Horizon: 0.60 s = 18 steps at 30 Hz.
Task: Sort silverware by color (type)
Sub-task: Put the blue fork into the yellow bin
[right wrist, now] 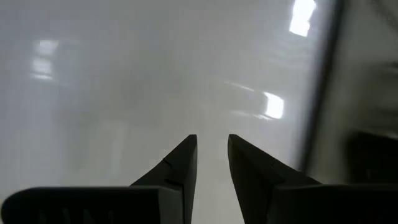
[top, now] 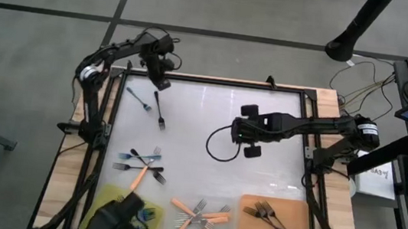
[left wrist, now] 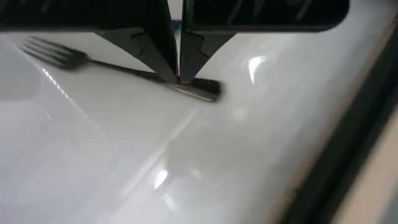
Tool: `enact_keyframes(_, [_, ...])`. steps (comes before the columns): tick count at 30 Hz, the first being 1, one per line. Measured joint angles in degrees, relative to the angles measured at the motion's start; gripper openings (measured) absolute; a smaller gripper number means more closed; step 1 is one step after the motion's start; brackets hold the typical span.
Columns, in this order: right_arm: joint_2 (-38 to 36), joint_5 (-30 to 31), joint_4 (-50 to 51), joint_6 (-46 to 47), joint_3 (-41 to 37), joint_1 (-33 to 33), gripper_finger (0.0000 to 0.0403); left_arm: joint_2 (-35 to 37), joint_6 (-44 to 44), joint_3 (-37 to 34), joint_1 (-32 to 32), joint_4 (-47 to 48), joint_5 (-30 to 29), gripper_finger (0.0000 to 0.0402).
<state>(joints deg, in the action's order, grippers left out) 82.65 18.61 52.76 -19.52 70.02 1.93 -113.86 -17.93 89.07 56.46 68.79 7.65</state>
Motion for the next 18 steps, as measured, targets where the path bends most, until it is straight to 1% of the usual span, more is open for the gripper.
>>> enact_keyframes(2, [0.0,6.8,-0.1,0.0,0.0,0.0,0.0082,4.0,-2.5,-4.8,-0.1,-2.6,2.2,0.0000])
enact_keyframes(4, [0.0,12.8,-0.1,0.0,0.0,0.0,0.0082,8.3,-4.1,-10.7,0.0,-5.4,2.8,0.0000])
enact_keyframes(7, [0.0,19.5,-0.2,-1.1,0.0,0.0,0.0082,14.6,-6.2,-20.6,0.5,-9.1,2.8,0.0000])
enact_keyframes(10, [0.0,20.9,-0.4,-2.2,0.0,0.0,0.0082,20.5,-9.8,-29.1,0.6,-12.7,2.8,0.0000])
enact_keyframes(12, [0.0,20.9,-0.4,-2.6,0.0,0.0,0.0082,23.8,-12.3,-33.4,0.6,-15.0,2.7,0.0000])
enact_keyframes(14, [0.0,20.9,-0.6,-4.0,0.0,0.0,0.0082,26.3,-14.8,-36.6,0.6,-17.1,1.1,0.0000])
enact_keyframes(16, [0.0,20.9,-0.9,-5.5,0.0,0.0,0.0082,28.1,-16.0,-38.8,0.6,-18.2,-3.2,0.0000])
enact_keyframes(18, [0.0,20.9,-0.9,-6.2,0.0,0.0,0.0082,28.8,-15.4,-40.5,0.6,-18.7,-10.6,0.0000])
